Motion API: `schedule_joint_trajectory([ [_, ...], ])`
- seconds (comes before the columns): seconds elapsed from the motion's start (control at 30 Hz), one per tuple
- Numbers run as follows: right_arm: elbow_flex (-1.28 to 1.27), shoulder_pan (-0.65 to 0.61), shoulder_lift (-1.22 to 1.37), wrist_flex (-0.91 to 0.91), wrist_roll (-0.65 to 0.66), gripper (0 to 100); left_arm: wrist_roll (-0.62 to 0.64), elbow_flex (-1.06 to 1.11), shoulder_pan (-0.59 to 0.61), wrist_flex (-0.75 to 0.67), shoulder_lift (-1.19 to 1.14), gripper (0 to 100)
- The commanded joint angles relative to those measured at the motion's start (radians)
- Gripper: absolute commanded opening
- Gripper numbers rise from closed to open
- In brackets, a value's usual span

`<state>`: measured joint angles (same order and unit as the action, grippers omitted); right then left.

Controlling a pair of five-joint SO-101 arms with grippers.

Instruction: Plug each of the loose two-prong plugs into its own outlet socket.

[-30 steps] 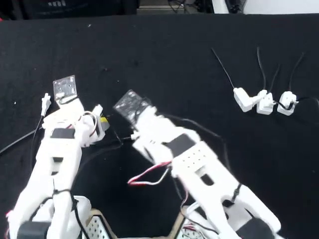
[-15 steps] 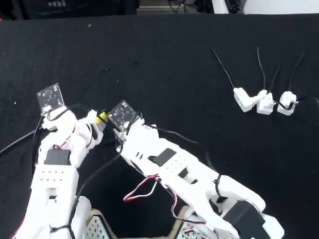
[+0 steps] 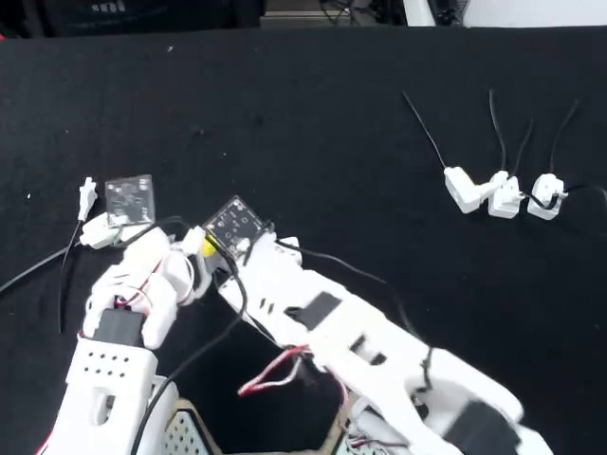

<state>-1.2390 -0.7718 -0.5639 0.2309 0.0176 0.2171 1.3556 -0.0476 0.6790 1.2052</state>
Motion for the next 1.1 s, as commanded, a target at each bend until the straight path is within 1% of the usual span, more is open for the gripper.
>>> schedule_joint_trajectory([
  [0.0, -0.031, -0.008, -0.185, 0.038, -0.008, 1.1, -0.025, -0.007, -0.038, -0.014, 0.015, 26],
  [0.17, -0.097, 0.000, -0.364, 0.081, -0.006, 1.1, -0.021, -0.007, -0.035, -0.014, 0.015, 26],
  [0.33, -0.143, 0.048, -0.470, 0.092, -0.006, 1.1, -0.020, -0.007, -0.033, -0.014, 0.020, 26],
  [0.8, -0.128, 0.055, -0.489, 0.086, -0.015, 1.1, -0.020, 0.007, -0.038, -0.015, 0.015, 26],
  [0.93, -0.120, 0.054, -0.489, 0.089, -0.015, 1.1, -0.020, 0.031, -0.038, -0.054, 0.015, 26],
  [1.07, -0.120, 0.057, -0.489, 0.091, -0.015, 1.1, -0.020, 0.031, -0.038, -0.052, 0.015, 26],
])
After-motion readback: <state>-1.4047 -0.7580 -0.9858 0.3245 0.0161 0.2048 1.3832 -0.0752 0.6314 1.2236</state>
